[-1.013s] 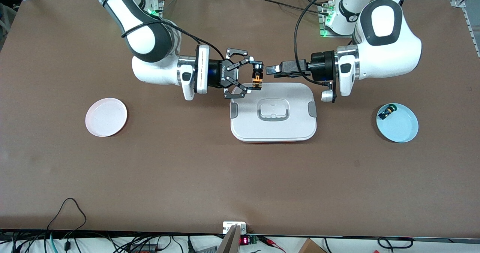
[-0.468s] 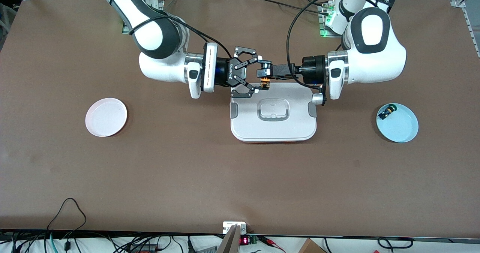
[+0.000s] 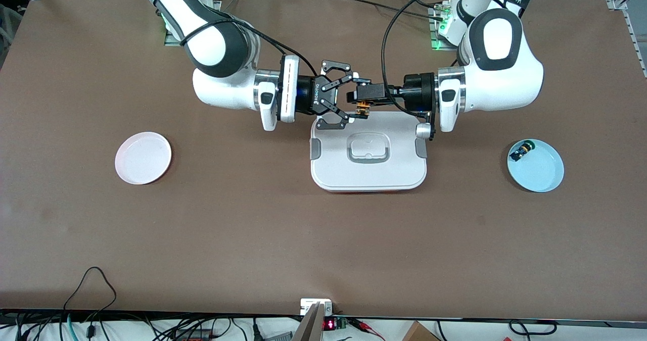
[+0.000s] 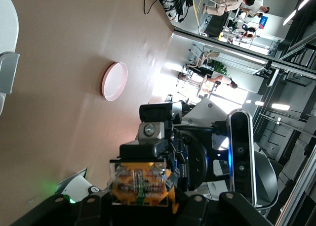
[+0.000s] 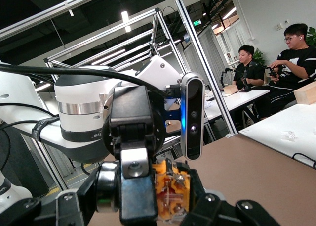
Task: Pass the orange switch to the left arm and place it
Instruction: 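Close the left gripper on the switch and open the right gripper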
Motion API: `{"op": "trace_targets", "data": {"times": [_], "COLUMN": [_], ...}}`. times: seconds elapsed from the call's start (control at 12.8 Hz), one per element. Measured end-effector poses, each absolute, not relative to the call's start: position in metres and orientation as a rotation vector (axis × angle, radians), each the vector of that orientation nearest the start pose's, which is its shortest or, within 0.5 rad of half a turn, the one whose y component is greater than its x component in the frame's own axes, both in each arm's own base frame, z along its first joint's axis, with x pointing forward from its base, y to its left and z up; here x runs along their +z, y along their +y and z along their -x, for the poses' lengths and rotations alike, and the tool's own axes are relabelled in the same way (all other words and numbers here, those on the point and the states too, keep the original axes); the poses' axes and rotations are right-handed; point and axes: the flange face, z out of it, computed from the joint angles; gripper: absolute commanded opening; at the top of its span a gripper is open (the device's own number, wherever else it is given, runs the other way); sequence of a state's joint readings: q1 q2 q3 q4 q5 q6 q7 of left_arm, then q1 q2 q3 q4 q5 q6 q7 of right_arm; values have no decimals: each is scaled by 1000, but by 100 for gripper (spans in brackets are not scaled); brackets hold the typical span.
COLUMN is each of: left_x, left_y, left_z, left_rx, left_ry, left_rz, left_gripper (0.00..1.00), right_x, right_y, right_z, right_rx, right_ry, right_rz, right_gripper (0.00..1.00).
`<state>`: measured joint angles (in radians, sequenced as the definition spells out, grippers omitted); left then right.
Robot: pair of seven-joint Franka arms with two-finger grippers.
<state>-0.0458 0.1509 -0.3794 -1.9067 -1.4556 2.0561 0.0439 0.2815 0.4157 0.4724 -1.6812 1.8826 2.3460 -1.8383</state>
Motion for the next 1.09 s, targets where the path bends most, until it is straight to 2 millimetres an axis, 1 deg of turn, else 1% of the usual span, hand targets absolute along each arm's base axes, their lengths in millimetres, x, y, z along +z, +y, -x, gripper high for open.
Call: {"op": "trace_targets", "data": {"times": [0.16, 0.31, 0.47, 0.55, 0.78, 1.01, 1.09], "left_x": [470, 470, 470, 470, 471, 471, 471], "left_y": [-293, -293, -293, -293, -296, -296, -296], "left_z": [-543, -543, -544, -543, -542, -542, -542], "left_rx": [-277, -277, -276, -277, -278, -278, -278], "left_ry": [304, 305, 305, 304, 300, 301, 301], "left_rz": [-1812, -1812, -1812, -1812, -1813, -1813, -1813], "left_gripper": [24, 31, 11, 10, 6, 5, 6], "right_x": [432, 432, 431, 432, 433, 433, 433], "right_y": [454, 454, 454, 455, 457, 458, 458], "right_z": [-525, -525, -526, -525, -525, -525, -525], "right_rx": [-957, -957, -957, -957, -956, -956, -956], "right_ry": [-841, -841, -840, -840, -840, -839, -839], "right_rz": [1432, 1432, 1433, 1432, 1426, 1425, 1425], "right_gripper": [2, 3, 7, 9, 10, 10, 12]}}
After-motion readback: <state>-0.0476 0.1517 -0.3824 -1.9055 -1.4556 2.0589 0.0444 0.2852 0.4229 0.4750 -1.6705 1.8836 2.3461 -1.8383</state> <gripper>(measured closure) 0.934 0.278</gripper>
